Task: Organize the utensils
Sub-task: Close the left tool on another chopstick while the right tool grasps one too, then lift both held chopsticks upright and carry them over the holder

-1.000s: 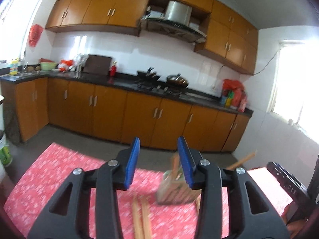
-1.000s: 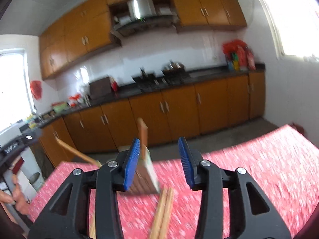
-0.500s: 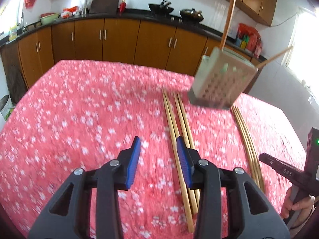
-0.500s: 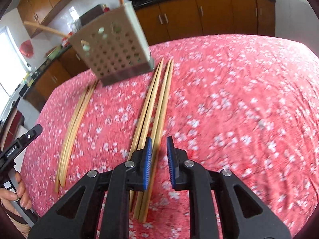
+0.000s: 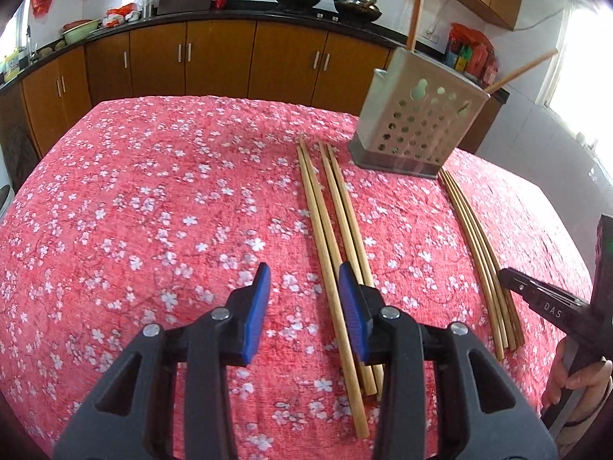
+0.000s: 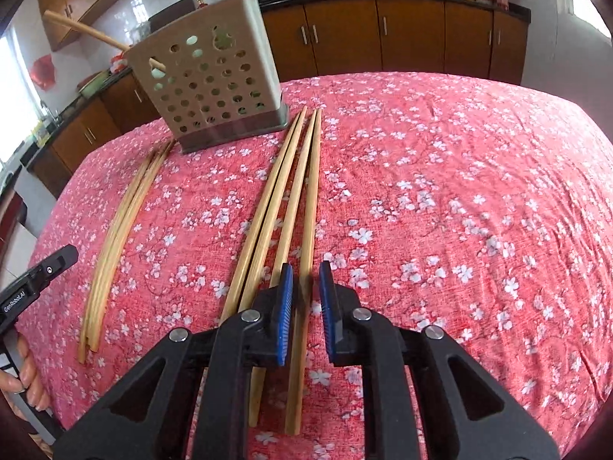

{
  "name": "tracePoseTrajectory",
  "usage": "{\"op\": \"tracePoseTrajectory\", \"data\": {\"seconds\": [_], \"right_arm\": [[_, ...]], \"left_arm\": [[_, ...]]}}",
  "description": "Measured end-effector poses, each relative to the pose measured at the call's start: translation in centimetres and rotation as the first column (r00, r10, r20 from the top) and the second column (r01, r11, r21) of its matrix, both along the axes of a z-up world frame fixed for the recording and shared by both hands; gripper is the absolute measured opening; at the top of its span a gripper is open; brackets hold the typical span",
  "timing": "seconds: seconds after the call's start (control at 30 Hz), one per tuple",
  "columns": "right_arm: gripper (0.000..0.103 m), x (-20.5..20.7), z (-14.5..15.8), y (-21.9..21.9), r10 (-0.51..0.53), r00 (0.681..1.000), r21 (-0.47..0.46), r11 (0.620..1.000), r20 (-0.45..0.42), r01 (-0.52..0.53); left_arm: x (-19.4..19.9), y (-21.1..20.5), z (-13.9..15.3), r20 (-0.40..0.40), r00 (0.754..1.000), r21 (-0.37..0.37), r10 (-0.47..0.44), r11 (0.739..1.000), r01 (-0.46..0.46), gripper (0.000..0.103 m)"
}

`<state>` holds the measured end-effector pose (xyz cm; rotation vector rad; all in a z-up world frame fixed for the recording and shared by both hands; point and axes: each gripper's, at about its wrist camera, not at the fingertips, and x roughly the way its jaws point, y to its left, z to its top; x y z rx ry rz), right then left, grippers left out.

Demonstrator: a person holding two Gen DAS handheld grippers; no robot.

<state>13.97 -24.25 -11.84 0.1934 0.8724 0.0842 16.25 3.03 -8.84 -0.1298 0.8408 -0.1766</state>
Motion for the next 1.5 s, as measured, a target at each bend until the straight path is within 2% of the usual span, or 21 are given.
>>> {"op": "tracePoseTrajectory", "data": {"seconds": [0.07, 0.17, 0.37, 0.5, 0.63, 0.83, 1.1, 1.17, 1.5], "right_arm": [[0.007, 0.2, -0.1, 0.0, -0.021, 1.000, -0.027, 0.999, 0.002, 0.021], [0.008, 0.5, -0.3, -0.9, -0.053, 0.999, -0.003, 0.999, -0.001, 0.053], [0.008, 0.2, -0.3, -1.1, -0.054, 0.999, -0.005, 0.999, 0.003, 0.054], [0.008, 0.2, -0.3, -1.1, -0.050, 0.999, -0.006, 0.999, 0.002, 0.050], [0.008, 0.1, -0.3, -1.0, -0.047, 0.999, -0.008, 0.999, 0.002, 0.047], [0.008, 0.1, -0.3, -1.1, -0.042, 0.999, -0.008, 0.999, 0.015, 0.043], [0.008, 1.8, -0.4, -4.5, -0.144, 0.989, -0.017, 0.989, 0.021, 0.144], [0.008, 1.9, -0.5, -5.0, -0.151, 0.988, -0.004, 0.988, 0.020, 0.151], [0.008, 1.9, -0.6, -5.1, -0.151, 0.988, 0.003, 0.988, 0.021, 0.151]], "left_arm": [[0.2, -0.3, -0.2, -0.011, 1.000, 0.004, -0.012, 1.000, 0.012, 0.030], [0.3, -0.8, -0.5, -0.025, 0.999, 0.010, -0.029, 1.000, 0.029, 0.023], [0.3, -2.0, -1.2, -0.046, 0.997, 0.044, -0.065, 0.997, 0.067, 0.017], [0.3, -2.5, -1.8, -0.061, 0.996, 0.076, -0.063, 0.995, 0.068, 0.016], [0.4, -2.5, -2.0, -0.063, 0.997, 0.113, -0.043, 0.992, 0.050, 0.009], [2.1, -1.6, -2.2, -0.058, 0.998, 0.135, 0.005, 0.991, 0.003, 0.008], [4.1, 2.7, -2.3, -0.049, 0.993, 0.133, 0.109, 0.986, -0.101, 0.008], [4.1, 3.3, -2.3, -0.047, 0.993, 0.108, 0.109, 0.989, -0.103, 0.009], [3.7, 4.0, -2.1, -0.047, 0.993, 0.077, 0.109, 0.991, -0.106, 0.009]]}}
